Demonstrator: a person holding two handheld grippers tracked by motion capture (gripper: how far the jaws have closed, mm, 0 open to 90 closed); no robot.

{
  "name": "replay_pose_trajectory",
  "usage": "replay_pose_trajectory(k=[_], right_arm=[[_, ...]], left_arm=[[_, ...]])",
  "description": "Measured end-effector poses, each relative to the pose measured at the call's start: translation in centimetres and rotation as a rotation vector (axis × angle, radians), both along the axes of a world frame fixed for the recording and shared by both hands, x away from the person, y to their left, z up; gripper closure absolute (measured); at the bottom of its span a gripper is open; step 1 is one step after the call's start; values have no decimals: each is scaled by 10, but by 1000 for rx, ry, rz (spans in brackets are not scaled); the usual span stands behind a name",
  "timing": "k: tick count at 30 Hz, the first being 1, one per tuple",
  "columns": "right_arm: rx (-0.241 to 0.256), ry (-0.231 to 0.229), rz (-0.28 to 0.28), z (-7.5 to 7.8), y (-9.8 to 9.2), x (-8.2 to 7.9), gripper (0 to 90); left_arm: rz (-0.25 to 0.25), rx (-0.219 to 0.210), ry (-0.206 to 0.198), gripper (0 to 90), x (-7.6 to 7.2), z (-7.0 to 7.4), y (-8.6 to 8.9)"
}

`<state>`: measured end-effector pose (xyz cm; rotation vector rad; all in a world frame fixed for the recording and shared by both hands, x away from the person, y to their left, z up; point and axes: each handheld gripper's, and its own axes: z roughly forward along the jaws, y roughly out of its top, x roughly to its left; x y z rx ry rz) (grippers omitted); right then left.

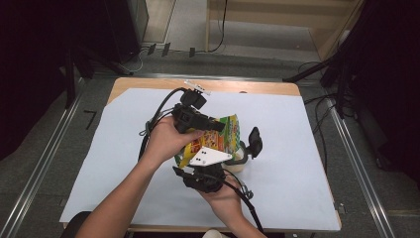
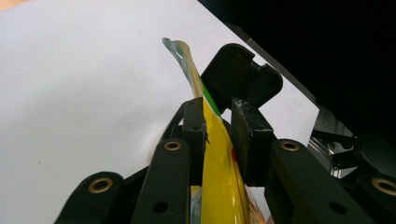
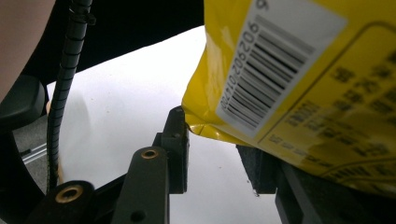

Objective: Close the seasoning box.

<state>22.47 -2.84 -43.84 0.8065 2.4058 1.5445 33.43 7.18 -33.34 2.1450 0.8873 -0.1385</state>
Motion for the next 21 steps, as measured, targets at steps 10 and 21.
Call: replay_pose_trajectory(k=[10, 21], right_arm=[[2, 1, 0, 1, 0, 0, 662], [6, -7, -3, 0, 1, -1, 643]], left_arm=[[1, 6, -5, 766, -1, 1, 0], [-3, 8, -14, 767, -3, 3, -2]])
